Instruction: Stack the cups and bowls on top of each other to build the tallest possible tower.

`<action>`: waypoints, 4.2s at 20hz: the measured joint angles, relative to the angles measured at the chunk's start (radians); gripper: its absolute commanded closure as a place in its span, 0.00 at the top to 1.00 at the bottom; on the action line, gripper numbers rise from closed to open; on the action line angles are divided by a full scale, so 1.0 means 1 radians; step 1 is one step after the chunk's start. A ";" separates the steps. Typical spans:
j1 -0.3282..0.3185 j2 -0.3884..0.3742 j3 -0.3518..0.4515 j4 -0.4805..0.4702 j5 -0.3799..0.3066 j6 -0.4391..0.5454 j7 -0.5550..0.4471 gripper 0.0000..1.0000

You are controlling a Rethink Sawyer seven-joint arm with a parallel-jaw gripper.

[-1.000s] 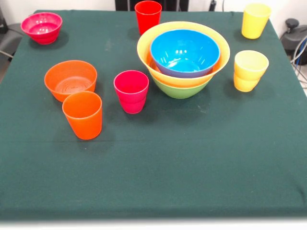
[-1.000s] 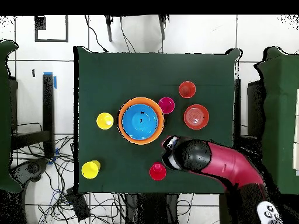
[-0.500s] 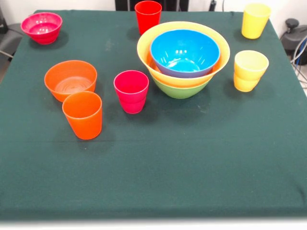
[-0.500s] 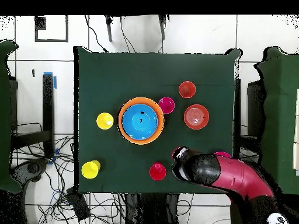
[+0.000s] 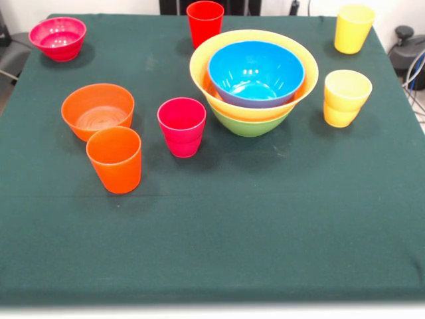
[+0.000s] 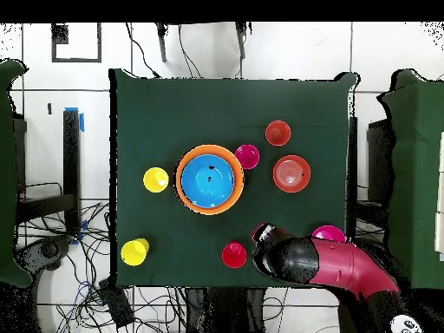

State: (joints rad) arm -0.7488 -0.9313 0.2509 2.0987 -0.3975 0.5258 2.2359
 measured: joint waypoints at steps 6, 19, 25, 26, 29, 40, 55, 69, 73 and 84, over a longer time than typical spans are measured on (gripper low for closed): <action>-0.002 0.016 0.002 0.015 -0.038 -0.039 0.000 1.00; 0.022 0.130 0.002 0.020 -0.124 -0.085 0.000 1.00; 0.029 0.216 -0.003 0.004 -0.159 -0.099 0.000 1.00; 0.029 0.230 -0.004 0.002 -0.162 -0.103 0.000 1.00; 0.029 0.272 -0.009 -0.005 -0.175 -0.121 0.000 1.00; -0.008 0.293 -0.006 -0.045 -0.181 -0.144 0.000 1.00; -0.048 0.292 -0.005 -0.043 -0.181 -0.144 0.000 1.00; -0.024 0.218 0.004 0.010 -0.179 -0.143 0.000 1.00; -0.024 0.191 0.005 0.010 -0.178 -0.138 0.000 1.00; -0.048 0.182 0.013 -0.002 -0.176 -0.121 0.000 1.00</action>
State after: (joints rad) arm -0.7971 -0.7489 0.2642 2.0966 -0.5736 0.4044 2.2359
